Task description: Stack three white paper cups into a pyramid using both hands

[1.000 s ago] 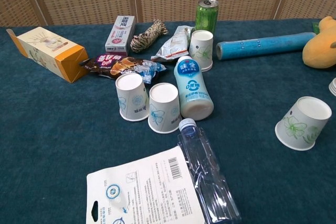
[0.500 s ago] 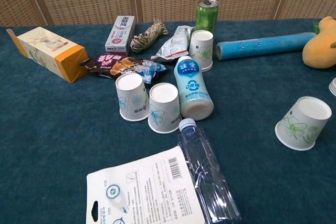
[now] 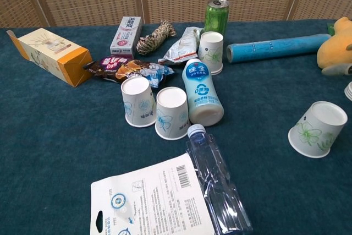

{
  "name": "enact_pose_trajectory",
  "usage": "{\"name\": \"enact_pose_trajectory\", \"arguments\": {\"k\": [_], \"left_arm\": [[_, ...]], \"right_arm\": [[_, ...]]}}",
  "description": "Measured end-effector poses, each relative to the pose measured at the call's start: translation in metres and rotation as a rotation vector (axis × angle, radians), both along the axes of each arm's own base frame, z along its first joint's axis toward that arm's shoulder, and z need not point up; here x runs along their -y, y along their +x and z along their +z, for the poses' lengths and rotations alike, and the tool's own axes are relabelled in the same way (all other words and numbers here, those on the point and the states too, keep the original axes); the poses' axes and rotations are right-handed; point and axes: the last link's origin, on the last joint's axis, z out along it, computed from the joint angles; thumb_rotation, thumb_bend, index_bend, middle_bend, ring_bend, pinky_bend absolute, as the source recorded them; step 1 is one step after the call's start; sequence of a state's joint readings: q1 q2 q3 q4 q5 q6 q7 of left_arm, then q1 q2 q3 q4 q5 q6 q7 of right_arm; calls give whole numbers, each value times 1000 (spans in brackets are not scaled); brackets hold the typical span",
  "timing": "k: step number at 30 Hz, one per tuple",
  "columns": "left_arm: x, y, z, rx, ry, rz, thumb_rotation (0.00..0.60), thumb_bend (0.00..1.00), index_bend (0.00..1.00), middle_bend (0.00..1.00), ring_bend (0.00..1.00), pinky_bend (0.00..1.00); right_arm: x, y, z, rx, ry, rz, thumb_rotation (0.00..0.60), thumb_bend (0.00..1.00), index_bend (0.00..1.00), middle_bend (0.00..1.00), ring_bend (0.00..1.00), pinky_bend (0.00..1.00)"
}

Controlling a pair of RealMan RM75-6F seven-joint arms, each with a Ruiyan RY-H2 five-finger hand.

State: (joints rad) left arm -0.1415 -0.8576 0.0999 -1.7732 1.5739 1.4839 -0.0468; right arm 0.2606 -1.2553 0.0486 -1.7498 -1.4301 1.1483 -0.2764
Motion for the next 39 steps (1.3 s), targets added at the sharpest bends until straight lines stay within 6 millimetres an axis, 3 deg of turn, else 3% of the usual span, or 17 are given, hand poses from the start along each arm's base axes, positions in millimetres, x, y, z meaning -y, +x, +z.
{"name": "enact_pose_trajectory", "arguments": {"k": [6, 16, 28, 39], "left_arm": [[0, -2, 1, 1, 1, 6, 600, 308, 0, 0, 0, 0], [0, -2, 0, 0, -7, 10, 600, 308, 0, 0, 0, 0], [0, -2, -2, -3, -9, 14, 600, 309, 0, 0, 0, 0], [0, -2, -2, -5, -12, 16, 600, 308, 0, 0, 0, 0]], "right_arm": [[3, 0, -10, 13, 8, -4, 600, 0, 88, 133, 15, 214], [12, -4, -22, 33, -24, 9, 600, 66, 265, 341, 188, 334], [11, -1, -27, 67, -32, 6, 600, 191, 357, 425, 250, 338], [11, 5, -29, 102, -42, 17, 600, 223, 400, 460, 278, 359]]}}
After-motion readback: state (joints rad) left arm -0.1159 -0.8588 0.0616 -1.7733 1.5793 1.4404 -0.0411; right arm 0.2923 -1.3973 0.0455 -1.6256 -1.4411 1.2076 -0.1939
